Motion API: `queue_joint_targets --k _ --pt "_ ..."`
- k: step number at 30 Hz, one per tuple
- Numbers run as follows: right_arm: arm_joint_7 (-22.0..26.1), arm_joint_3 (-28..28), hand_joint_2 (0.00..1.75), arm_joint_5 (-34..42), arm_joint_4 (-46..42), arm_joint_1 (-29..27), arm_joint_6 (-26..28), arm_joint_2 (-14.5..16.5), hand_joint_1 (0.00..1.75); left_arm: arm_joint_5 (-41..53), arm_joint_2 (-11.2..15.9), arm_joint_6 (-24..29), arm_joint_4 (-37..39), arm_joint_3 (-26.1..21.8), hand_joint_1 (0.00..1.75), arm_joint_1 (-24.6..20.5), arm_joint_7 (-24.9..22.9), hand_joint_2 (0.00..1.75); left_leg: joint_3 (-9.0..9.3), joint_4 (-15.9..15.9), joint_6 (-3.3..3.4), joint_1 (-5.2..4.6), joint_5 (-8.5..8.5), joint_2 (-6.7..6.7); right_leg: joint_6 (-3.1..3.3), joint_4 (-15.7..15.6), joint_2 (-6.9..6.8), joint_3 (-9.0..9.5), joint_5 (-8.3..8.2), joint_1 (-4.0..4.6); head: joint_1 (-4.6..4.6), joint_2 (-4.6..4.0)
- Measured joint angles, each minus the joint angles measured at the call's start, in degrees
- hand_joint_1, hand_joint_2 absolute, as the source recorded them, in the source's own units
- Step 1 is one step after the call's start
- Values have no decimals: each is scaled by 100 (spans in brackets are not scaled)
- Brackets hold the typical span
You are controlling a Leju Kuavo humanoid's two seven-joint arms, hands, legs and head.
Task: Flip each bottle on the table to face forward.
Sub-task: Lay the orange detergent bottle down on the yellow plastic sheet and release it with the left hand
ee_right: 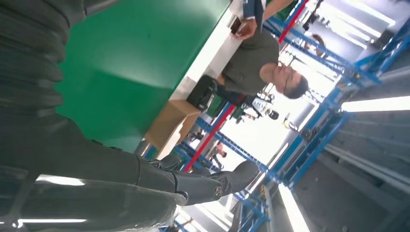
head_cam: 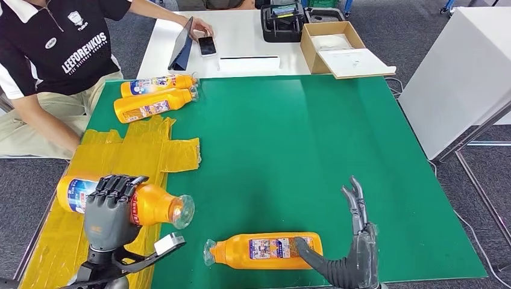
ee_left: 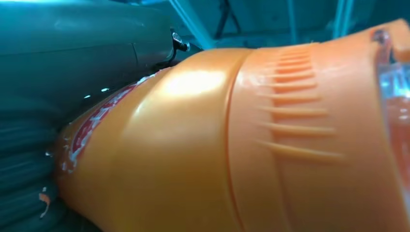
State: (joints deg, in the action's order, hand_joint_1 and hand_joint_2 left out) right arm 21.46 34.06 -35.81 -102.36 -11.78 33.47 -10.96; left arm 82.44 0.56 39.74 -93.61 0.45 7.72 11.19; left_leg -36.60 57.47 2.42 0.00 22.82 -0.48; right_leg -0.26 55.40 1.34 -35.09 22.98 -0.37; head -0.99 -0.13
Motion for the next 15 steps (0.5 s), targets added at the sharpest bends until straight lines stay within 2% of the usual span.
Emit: queue_joint_targets --k 2,5,12,15 --pt "-37 2 175 -54 -10 5 -95 32 0 282 10 0 263 38 175 -99 -412 175 0 0 0 1 -1 -1 0 0 -1 0 0 1 0 0" --pt "-61 13 175 -86 -10 6 -131 43 0 526 36 -21 789 130 175 -341 -779 175 0 0 -1 2 -3 -2 1 1 -1 1 0 2 0 0" --pt "-185 157 175 -167 -9 4 -102 38 0 741 45 -327 1830 364 175 -915 -1354 175 0 0 -3 2 -5 -1 1 1 -1 1 -1 2 1 0" --pt "-248 196 175 -204 -8 13 -135 38 0 754 45 -418 2076 417 175 -1069 -1427 175 0 0 -3 1 -4 -1 1 1 -1 1 -1 1 1 0"
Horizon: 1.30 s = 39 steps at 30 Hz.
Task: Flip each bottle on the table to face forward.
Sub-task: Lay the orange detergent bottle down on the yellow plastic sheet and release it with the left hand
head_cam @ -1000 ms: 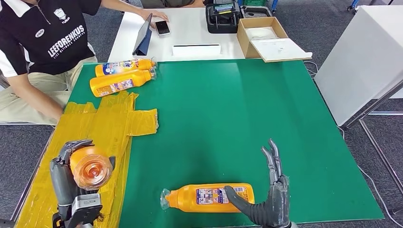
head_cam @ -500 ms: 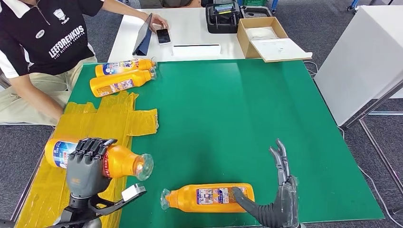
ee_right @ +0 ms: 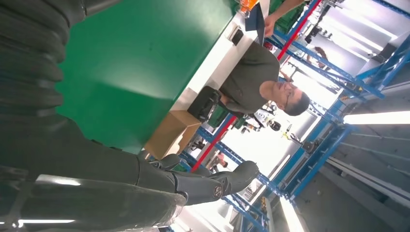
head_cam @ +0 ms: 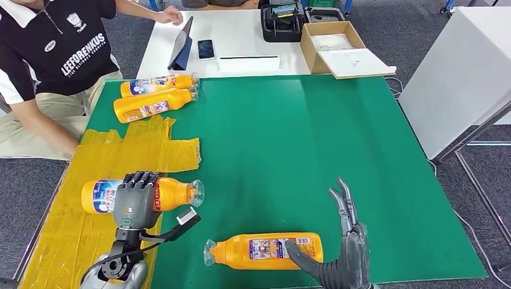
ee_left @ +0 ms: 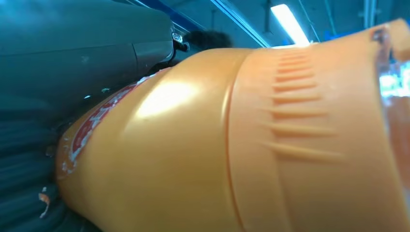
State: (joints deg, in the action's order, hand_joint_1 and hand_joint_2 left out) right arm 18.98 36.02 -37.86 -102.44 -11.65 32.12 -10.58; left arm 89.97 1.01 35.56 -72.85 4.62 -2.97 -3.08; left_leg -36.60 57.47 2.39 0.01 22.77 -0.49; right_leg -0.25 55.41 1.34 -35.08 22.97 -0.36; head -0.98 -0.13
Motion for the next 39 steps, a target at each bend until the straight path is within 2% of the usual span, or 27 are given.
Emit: queue_joint_targets --k 11,22,23,27,29,39 --pt "-110 -3 175 -158 2 66 -218 3 0 -1 4 -242 1177 -51 175 -626 -199 175 0 0 0 1 -1 0 0 0 0 1 -1 1 0 0" --pt "-112 -40 175 -199 2 90 -280 4 0 0 36 -277 1891 -51 175 -962 -418 175 0 0 0 1 -1 1 0 0 0 0 -1 0 -1 0" --pt "-112 -44 175 -200 2 90 -278 4 0 -1 39 -289 1945 -51 171 -990 -423 175 0 0 0 1 -2 0 0 1 0 0 -1 0 0 0" --pt "-117 -46 175 -217 8 85 -262 3 0 0 43 -339 2166 -49 11 -1104 -482 175 0 0 0 1 -2 1 0 0 0 0 -1 0 0 0" --pt "-143 -45 175 -242 10 81 -249 2 0 0 46 -405 2277 -39 2 -1164 -553 175 1 0 0 1 -2 1 0 0 0 0 -1 0 0 0" --pt "-309 -43 175 -287 28 81 -241 -32 0 1 61 -1133 2563 140 0 -1451 -862 175 20 -1 2 0 -3 -2 1 0 -3 25 -1 0 0 0"
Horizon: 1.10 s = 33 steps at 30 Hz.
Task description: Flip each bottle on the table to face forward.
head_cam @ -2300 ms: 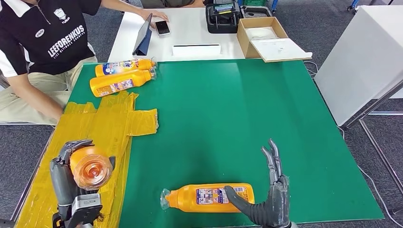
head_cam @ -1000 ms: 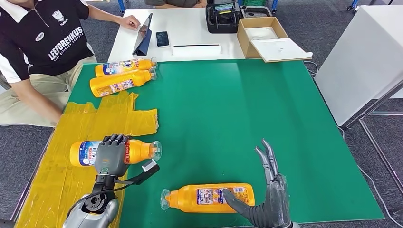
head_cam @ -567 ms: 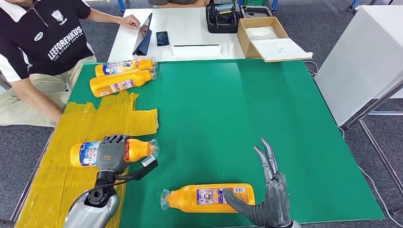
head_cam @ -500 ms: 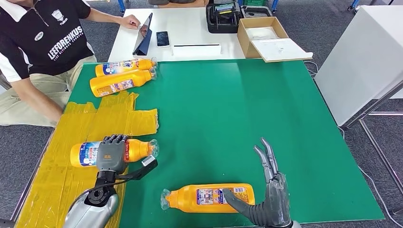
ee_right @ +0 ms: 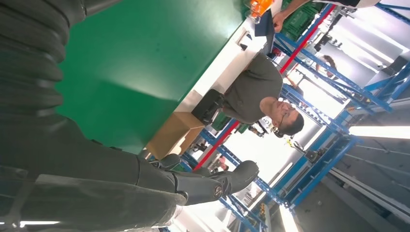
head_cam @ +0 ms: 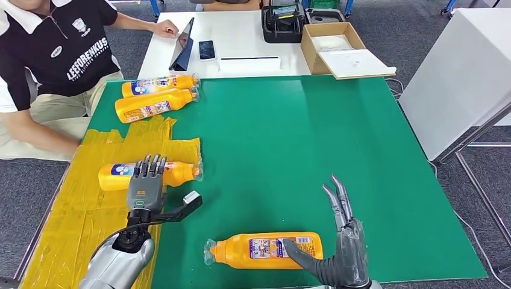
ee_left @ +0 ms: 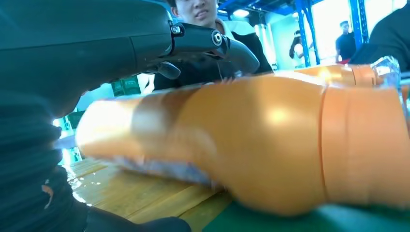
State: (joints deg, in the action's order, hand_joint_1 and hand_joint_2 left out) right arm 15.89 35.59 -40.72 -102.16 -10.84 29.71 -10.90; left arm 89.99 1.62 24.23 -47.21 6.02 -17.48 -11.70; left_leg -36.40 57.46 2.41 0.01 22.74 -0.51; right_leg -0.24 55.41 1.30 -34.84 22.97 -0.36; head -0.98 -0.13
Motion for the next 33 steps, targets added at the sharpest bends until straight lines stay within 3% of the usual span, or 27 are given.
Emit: queue_joint_targets --k 10,14,20,33 --pt "-282 -19 175 -179 0 -8 -104 -4 0 0 -3 -869 49 125 0 -269 -100 175 39 -6 5 0 17 -7 2 -1 -16 44 1 2 0 0" --pt "-669 -83 175 -493 -2 -57 -377 -1 0 -210 -35 -1149 -86 100 0 -285 165 175 51 -6 6 1 9 -7 11 -1 -16 54 -7 3 0 0" --pt "-1305 -105 175 -1115 -4 -164 -810 -14 0 -970 -72 -1482 -1092 34 0 135 613 175 31 -4 -2 1 -19 0 20 2 -11 27 -17 3 0 0" --pt "-2289 63 175 -2013 159 -193 -1463 -136 0 -1777 63 -1765 -3590 103 0 912 784 175 -9 -2 -2 1 -6 0 16 0 -12 -10 -10 2 -1 0"
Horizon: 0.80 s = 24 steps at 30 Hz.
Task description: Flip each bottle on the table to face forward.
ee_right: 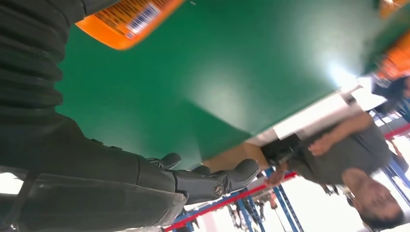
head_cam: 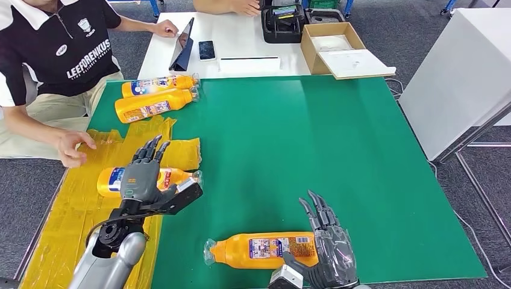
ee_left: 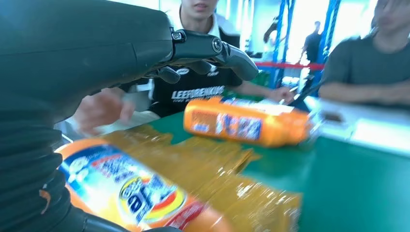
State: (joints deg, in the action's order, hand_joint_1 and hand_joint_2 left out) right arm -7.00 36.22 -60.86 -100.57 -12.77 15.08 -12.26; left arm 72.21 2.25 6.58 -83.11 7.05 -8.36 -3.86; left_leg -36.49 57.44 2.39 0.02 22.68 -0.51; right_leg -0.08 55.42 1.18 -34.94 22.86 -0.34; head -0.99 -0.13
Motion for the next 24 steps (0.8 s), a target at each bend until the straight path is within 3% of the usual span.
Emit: queue_joint_targets --k 11,24 --pt "-869 219 175 -624 210 28 -663 -94 0 -1326 19 259 -717 317 0 90 640 175 0 0 0 0 0 0 0 0 2 -3 0 0 1 0" --pt "-981 361 175 -838 496 202 -945 -217 0 -1696 -91 295 -725 557 0 42 802 175 -1 1 1 -1 0 0 0 0 2 -3 0 -1 1 0"
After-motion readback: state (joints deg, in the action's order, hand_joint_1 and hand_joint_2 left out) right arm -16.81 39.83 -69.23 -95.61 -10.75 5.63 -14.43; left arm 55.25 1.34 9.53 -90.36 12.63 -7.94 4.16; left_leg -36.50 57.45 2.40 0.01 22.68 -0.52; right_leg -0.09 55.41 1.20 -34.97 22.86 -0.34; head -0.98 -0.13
